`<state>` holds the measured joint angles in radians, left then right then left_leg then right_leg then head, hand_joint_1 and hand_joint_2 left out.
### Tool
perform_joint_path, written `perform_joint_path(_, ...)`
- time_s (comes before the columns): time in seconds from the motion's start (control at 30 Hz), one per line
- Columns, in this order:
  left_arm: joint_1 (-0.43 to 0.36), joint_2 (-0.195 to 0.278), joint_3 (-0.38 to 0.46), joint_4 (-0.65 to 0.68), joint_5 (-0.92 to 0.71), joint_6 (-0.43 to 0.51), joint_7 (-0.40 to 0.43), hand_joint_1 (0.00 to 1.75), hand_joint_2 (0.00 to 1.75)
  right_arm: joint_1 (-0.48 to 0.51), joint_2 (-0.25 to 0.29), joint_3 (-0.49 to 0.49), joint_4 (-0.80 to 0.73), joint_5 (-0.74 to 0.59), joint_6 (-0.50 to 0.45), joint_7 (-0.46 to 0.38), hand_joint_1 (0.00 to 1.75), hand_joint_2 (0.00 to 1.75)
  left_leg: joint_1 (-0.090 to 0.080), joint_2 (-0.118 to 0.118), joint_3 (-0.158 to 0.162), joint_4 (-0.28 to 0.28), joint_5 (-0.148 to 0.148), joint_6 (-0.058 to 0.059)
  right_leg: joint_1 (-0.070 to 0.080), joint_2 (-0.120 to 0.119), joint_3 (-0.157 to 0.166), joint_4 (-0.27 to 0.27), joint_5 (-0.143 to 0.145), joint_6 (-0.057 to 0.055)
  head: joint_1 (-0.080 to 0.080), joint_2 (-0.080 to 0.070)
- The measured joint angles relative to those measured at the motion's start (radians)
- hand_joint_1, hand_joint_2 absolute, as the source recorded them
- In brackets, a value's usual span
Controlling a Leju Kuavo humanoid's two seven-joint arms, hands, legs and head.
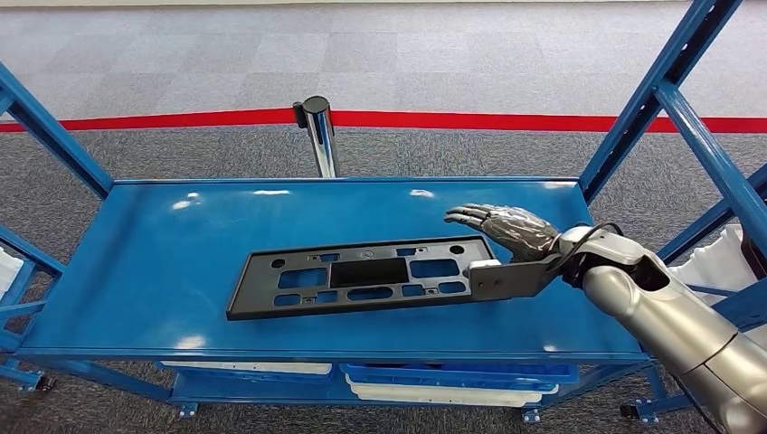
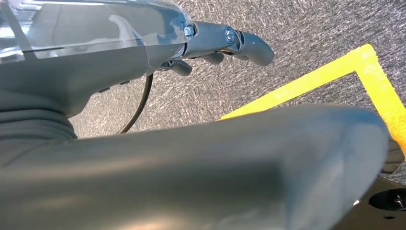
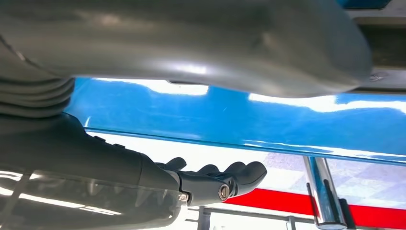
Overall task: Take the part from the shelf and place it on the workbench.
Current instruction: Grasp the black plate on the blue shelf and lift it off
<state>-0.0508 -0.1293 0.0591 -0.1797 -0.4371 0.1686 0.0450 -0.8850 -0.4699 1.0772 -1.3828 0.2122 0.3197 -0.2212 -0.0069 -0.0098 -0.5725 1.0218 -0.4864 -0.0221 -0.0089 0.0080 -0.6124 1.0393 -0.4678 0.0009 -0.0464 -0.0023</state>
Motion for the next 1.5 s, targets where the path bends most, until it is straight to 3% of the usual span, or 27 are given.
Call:
perform_joint_path(0.57, 0.000, 0.000, 0.016, 0.000, -0.002, 0.000, -0.005, 0.00, 0.00, 0.000, -0.068, 0.029, -0.041, -0.007, 0.033, 0.050, 0.00, 0.00, 0.000, 0.000, 0.000, 0.000, 0.000, 0.000, 0.000, 0.000, 0.000, 0.000, 0.000, 0.000, 0.001, 0.000)
perform_joint_path(0.73, 0.000, 0.000, 0.016, 0.000, -0.010, -0.001, -0.005, 0.00, 0.00, 0.023, -0.060, 0.051, -0.038, 0.052, -0.017, 0.072, 0.00, 0.00, 0.000, 0.000, -0.001, 0.000, 0.000, 0.000, 0.000, 0.000, 0.000, 0.000, 0.000, 0.000, 0.001, 0.000)
perform_joint_path(0.83, -0.001, -0.002, 0.016, 0.000, -0.021, -0.002, -0.004, 0.00, 0.00, 0.055, -0.033, 0.061, -0.017, 0.102, -0.067, 0.075, 0.00, 0.00, 0.000, 0.000, -0.001, 0.000, 0.000, 0.000, 0.000, 0.000, 0.000, 0.000, 0.000, 0.000, 0.001, 0.000)
perform_joint_path(1.03, -0.001, -0.009, 0.016, 0.000, -0.048, -0.001, 0.003, 0.00, 0.00, 0.166, 0.076, 0.061, 0.126, 0.182, -0.176, 0.031, 0.00, 0.00, 0.001, 0.000, 0.000, 0.000, 0.000, 0.000, 0.001, 0.000, 0.000, 0.000, 0.000, 0.000, 0.001, 0.000)
perform_joint_path(1.27, -0.002, -0.010, 0.016, 0.000, -0.058, -0.001, 0.006, 0.00, 0.00, 0.194, 0.147, 0.049, 0.210, 0.216, -0.220, 0.022, 0.00, 0.00, 0.001, 0.002, 0.007, -0.001, -0.002, 0.000, 0.001, 0.002, 0.006, 0.000, -0.001, 0.000, 0.002, 0.000)
perform_joint_path(1.5, -0.004, -0.016, 0.016, 0.000, -0.081, -0.001, 0.010, 0.00, 0.00, 0.250, 0.290, 0.005, 0.345, 0.297, -0.308, -0.005, 0.00, 0.00, 0.001, 0.009, 0.029, -0.002, -0.010, -0.002, 0.004, 0.009, 0.026, -0.001, -0.007, 0.001, 0.001, 0.000)
